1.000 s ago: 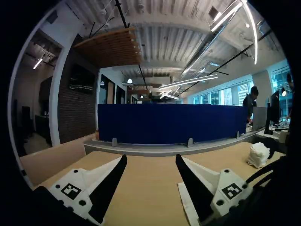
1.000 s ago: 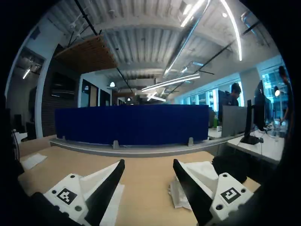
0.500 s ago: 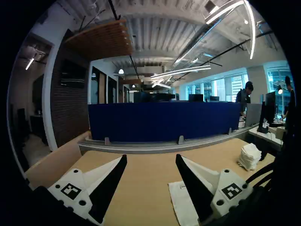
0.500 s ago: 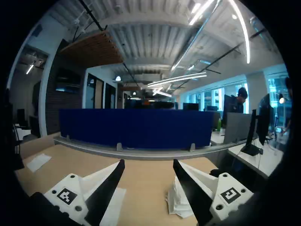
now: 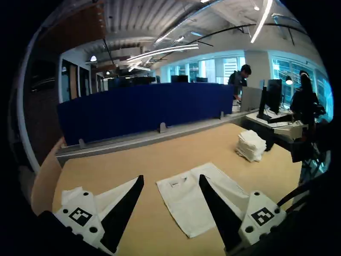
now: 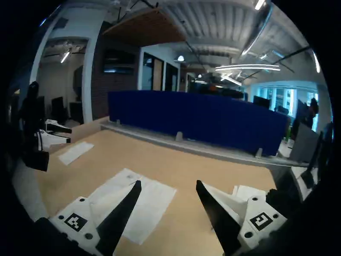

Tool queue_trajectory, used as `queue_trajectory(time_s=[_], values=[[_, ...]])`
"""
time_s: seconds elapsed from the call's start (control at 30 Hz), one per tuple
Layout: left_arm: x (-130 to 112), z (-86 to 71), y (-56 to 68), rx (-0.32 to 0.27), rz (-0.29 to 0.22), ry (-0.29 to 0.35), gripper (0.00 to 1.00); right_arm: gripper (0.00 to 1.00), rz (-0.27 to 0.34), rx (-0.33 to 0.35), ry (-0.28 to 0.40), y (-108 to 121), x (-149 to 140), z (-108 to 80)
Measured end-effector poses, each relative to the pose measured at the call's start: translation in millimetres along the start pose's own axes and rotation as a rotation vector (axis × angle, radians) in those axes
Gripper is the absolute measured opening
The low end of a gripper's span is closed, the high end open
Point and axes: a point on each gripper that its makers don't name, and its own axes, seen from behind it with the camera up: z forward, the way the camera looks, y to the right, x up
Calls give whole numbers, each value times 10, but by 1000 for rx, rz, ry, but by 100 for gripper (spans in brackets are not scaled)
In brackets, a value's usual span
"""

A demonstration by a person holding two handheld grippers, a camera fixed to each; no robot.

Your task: Fold towel

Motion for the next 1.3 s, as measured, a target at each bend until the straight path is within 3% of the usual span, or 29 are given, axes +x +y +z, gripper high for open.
queue_trajectory(time_s=[0.17,0.47,0.97,1.3], values=[[-163,134,184,-98,48,-59,96,100,-36,36,-78,-145,-158,80],[-749,277,386,-191,53,-176,96,100,-68,69,-171,-322,-640,265],[-1866,434,554,-249,88,-381,96,100,-94,118,-320,-521,-1567,531],[-2349,542,630,-271,86,-471,96,99,-95,146,-424,-617,-2142,563]])
